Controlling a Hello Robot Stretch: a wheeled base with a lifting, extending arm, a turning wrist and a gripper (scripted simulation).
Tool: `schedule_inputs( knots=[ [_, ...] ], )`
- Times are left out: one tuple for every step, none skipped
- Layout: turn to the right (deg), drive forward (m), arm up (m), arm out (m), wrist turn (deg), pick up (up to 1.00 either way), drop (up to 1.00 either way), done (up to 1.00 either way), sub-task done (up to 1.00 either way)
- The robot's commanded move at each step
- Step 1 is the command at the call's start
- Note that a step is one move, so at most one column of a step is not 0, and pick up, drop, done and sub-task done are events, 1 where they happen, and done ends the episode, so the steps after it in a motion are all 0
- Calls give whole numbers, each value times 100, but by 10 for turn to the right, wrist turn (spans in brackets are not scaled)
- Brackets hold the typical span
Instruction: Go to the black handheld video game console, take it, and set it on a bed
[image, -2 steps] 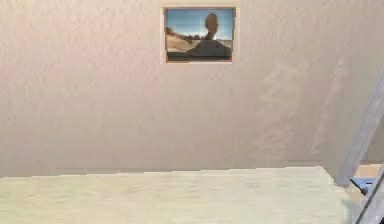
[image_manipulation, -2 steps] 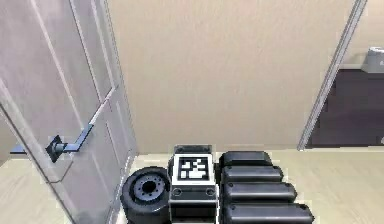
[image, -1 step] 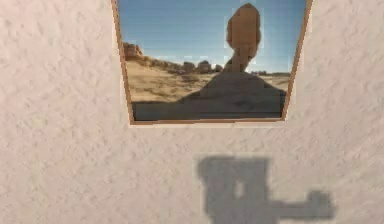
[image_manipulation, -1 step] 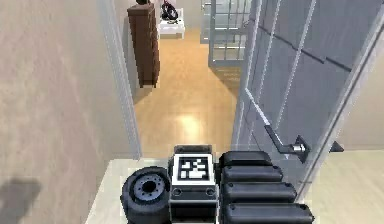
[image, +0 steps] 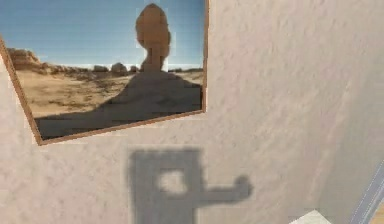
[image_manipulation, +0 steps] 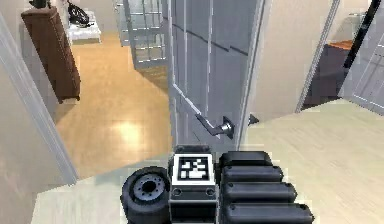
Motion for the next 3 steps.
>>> schedule_inputs(
  knots=[
    [0, 5, 0, 0, 0, 0, 0, 0, 0],
    [450, 0, 0, 0, 0, 0, 0, 0, 0],
    [210, 0, 0, 0, 0, 0, 0, 0, 0]
  ],
)
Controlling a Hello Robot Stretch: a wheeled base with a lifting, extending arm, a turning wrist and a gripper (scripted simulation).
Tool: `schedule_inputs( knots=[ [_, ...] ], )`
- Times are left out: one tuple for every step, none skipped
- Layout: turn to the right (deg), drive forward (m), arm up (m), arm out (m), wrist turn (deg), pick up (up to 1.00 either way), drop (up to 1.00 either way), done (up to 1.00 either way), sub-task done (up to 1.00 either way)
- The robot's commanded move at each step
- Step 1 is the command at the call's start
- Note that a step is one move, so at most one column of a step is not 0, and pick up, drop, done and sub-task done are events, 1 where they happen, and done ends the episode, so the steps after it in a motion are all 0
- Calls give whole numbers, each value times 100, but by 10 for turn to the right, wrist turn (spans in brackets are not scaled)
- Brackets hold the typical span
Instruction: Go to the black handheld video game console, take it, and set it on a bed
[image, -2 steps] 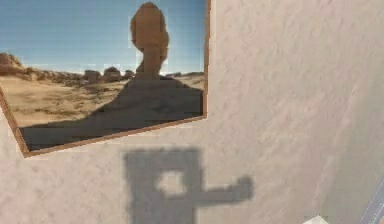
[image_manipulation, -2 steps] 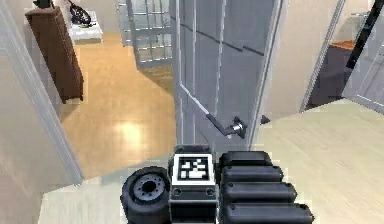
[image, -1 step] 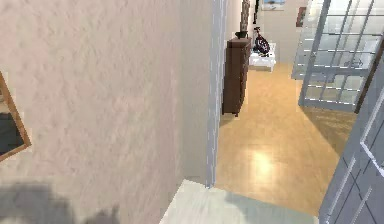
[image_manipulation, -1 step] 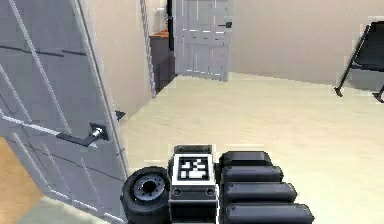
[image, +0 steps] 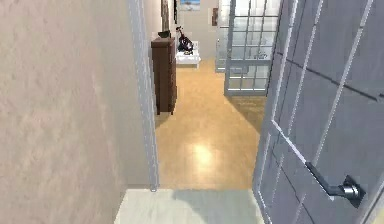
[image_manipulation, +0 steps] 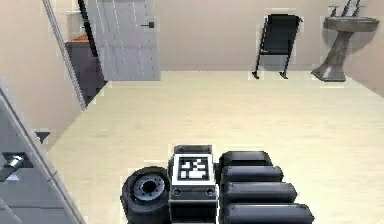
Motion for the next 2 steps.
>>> schedule_inputs(
  knots=[
    [0, 100, 0, 0, 0, 0, 0, 0, 0],
    [30, 0, 0, 0, 0, 0, 0, 0, 0]
  ],
)
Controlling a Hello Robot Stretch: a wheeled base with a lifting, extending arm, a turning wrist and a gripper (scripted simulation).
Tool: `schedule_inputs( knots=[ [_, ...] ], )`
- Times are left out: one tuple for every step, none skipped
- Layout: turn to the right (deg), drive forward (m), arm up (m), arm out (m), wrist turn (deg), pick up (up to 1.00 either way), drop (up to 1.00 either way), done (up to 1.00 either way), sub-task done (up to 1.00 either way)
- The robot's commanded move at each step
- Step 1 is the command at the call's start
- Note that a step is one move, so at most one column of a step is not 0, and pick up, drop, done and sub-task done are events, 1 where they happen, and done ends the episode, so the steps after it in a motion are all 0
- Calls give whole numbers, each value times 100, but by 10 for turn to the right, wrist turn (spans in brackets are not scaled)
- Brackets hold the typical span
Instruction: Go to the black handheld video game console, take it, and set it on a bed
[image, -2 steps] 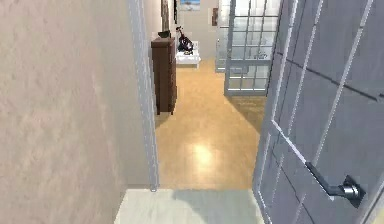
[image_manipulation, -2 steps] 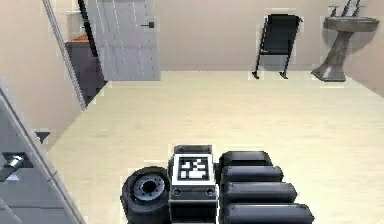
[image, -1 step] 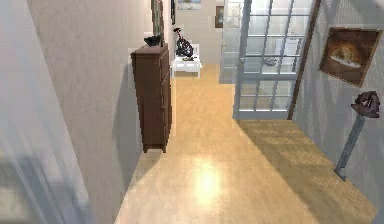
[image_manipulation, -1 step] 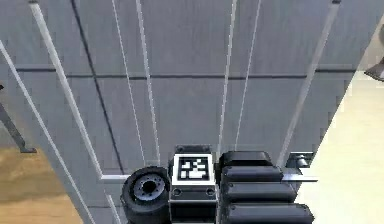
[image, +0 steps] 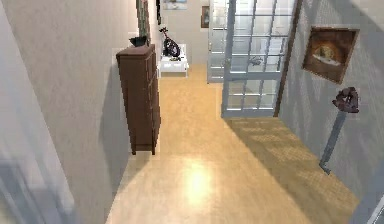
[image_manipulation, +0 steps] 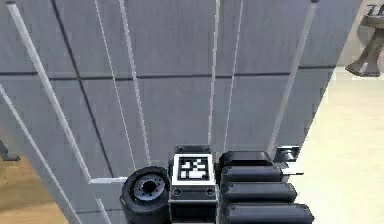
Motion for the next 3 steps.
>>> schedule_inputs(
  knots=[
    [0, 100, 0, 0, 0, 0, 0, 0, 0],
    [0, 100, 0, 0, 0, 0, 0, 0, 0],
    [0, 100, 0, 0, 0, 0, 0, 0, 0]
  ],
)
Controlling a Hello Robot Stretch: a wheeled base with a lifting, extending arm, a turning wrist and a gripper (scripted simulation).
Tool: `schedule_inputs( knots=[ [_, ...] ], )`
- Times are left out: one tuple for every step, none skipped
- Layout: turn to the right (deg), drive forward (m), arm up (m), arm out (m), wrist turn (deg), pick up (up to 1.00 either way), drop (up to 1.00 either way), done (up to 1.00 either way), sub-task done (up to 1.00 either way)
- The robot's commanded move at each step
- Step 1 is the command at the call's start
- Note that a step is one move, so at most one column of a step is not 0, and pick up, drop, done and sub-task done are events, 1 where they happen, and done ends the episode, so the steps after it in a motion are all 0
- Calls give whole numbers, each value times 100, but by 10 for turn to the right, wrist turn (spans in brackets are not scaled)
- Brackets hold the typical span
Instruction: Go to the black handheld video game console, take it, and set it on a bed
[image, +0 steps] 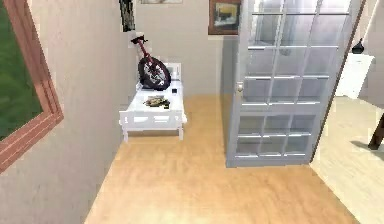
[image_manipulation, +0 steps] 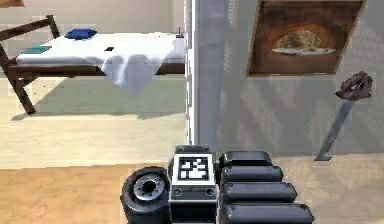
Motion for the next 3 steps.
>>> schedule_inputs(
  knots=[
    [0, 100, 0, 0, 0, 0, 0, 0, 0],
    [0, 85, 0, 0, 0, 0, 0, 0, 0],
    [360, 0, 0, 0, 0, 0, 0, 0, 0]
  ],
)
